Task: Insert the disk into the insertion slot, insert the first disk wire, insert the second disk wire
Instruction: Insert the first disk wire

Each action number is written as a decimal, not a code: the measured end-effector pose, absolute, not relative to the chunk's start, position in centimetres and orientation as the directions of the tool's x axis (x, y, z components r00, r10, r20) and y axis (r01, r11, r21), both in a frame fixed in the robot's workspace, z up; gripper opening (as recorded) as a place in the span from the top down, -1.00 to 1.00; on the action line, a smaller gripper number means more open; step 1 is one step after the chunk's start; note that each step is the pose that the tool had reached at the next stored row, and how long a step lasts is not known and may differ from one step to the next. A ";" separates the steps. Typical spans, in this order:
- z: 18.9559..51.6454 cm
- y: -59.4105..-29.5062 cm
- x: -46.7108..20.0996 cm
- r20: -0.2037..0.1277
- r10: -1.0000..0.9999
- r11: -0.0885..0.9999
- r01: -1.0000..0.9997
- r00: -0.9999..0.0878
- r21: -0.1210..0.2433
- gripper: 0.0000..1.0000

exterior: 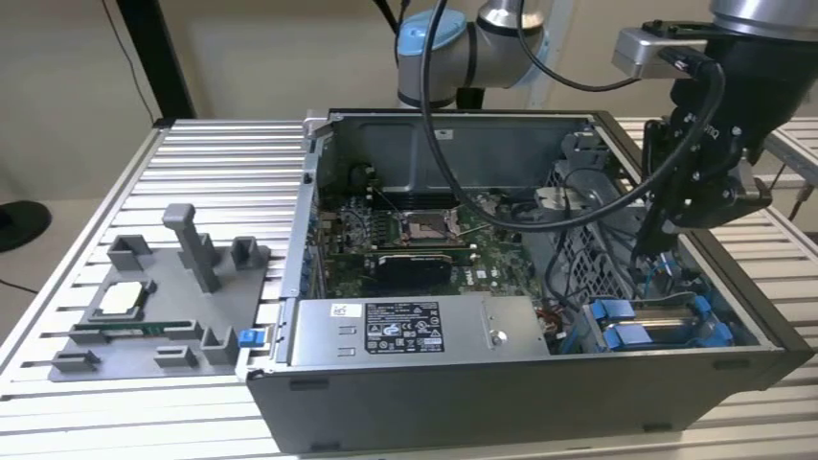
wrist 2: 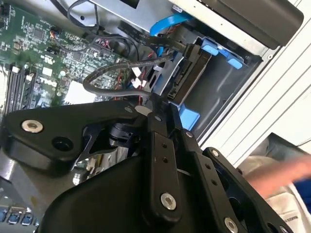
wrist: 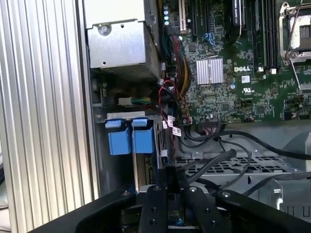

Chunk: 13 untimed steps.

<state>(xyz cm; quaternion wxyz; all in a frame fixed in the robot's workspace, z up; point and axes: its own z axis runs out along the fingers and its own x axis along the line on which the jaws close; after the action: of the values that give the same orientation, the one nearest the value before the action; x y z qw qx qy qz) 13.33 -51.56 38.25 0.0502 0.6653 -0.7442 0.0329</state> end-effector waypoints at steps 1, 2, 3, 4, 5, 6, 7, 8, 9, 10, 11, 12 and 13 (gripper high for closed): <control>38.2 -51.6 13.3 0.119 -0.986 0.120 -0.993 -0.117 0.018 1.00; 38.2 -51.6 13.3 0.119 -0.985 0.128 -0.992 -0.125 0.018 1.00; 38.2 -51.6 13.3 0.118 -0.984 0.136 -0.991 -0.133 0.018 1.00; 38.2 -51.6 13.3 0.118 -0.983 0.144 -0.989 -0.141 0.018 1.00; 38.1 -51.6 13.4 0.118 -0.982 0.151 -0.988 -0.148 0.018 1.00; 38.1 -51.6 13.4 0.118 -0.981 0.158 -0.987 -0.155 0.018 1.00; 38.1 -51.6 13.4 0.118 -0.980 0.164 -0.986 -0.161 0.018 1.00; 38.1 -51.6 13.4 0.118 -0.979 0.167 -0.986 -0.164 0.018 1.00; 38.1 -51.6 13.4 0.118 -0.979 0.168 -0.986 -0.165 0.018 1.00; 38.1 -51.6 13.4 0.118 -0.979 0.168 -0.986 -0.165 0.018 1.00; 38.1 -51.6 13.4 0.118 -0.979 0.169 -0.986 -0.165 0.018 1.00; 38.1 -51.6 13.4 0.118 -0.979 0.169 -0.985 -0.166 0.018 1.00; 38.1 -51.6 13.4 0.118 -0.979 0.169 -0.985 -0.166 0.018 1.00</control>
<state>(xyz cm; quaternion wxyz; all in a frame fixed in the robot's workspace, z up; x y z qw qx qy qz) 13.40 -51.58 38.08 0.0510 0.6437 -0.7629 0.0314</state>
